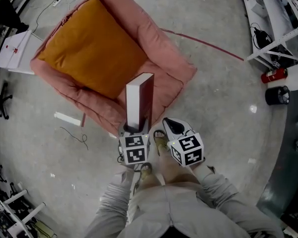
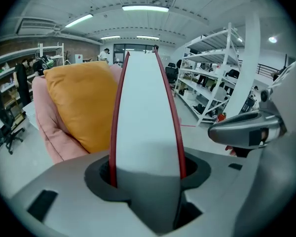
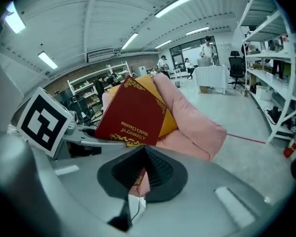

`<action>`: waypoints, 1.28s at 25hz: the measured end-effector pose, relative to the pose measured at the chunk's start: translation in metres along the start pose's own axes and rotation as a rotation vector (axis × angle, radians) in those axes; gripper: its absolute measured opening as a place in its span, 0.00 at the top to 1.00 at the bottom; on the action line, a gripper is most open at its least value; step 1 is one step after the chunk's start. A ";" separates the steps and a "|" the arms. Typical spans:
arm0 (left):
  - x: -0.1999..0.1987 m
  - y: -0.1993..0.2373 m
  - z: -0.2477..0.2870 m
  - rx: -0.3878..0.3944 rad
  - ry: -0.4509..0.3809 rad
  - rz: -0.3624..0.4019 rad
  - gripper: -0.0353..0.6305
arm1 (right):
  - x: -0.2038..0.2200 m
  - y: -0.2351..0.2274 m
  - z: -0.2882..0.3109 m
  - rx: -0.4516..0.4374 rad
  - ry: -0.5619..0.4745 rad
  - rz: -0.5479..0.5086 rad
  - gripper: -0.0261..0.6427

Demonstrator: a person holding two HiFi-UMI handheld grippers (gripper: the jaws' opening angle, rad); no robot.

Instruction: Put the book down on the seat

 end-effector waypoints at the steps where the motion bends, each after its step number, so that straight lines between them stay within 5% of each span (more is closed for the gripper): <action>1: -0.001 0.002 0.008 -0.004 0.008 -0.002 0.56 | -0.001 -0.003 0.006 -0.005 0.006 0.002 0.96; 21: 0.002 0.028 0.165 -0.034 0.185 0.025 0.56 | 0.018 -0.059 0.092 -0.042 0.111 0.085 0.96; 32: 0.023 0.023 0.224 -0.021 0.270 -0.021 0.56 | 0.039 -0.076 0.108 -0.037 0.147 0.129 0.96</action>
Point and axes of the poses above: the fingertips, and each gripper's own axes: z forward along the fingers, y to its left, x out of its underside, the point moved 8 cm from there along -z, backward along the fingers, and after that the axes turned 6 degrees about -z, right-handed, at the moved point
